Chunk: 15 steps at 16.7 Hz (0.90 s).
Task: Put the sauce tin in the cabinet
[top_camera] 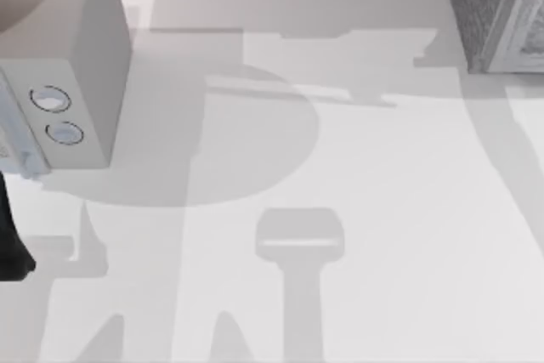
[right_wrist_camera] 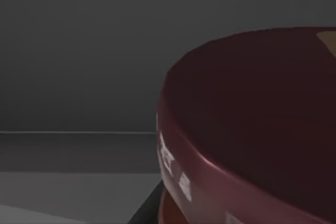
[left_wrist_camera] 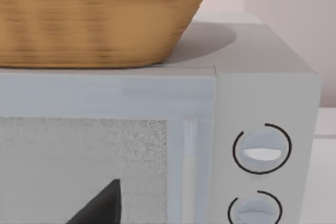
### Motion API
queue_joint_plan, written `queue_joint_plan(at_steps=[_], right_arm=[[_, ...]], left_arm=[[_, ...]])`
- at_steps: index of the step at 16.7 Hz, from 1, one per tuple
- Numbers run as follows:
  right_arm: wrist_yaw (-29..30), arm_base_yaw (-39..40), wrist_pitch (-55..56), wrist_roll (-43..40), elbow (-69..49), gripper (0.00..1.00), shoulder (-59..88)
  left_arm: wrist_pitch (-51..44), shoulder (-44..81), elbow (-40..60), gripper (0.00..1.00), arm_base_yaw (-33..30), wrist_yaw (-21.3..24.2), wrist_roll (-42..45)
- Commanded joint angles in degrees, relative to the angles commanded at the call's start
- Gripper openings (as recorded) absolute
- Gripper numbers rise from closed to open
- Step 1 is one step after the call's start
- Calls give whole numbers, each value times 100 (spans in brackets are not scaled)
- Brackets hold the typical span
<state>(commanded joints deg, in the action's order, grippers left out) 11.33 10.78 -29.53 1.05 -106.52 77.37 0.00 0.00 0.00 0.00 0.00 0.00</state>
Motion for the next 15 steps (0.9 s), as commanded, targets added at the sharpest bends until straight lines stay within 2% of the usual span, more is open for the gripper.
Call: queue_joint_plan(at_steps=[4,15], right_arm=[[-51,-95,21,-13,-325,0,364],[-415,-476,432,-4,-2456,0,2894]], left_arm=[[0,0,0,100,0,0,0],[0,0,0,100,0,0,0]])
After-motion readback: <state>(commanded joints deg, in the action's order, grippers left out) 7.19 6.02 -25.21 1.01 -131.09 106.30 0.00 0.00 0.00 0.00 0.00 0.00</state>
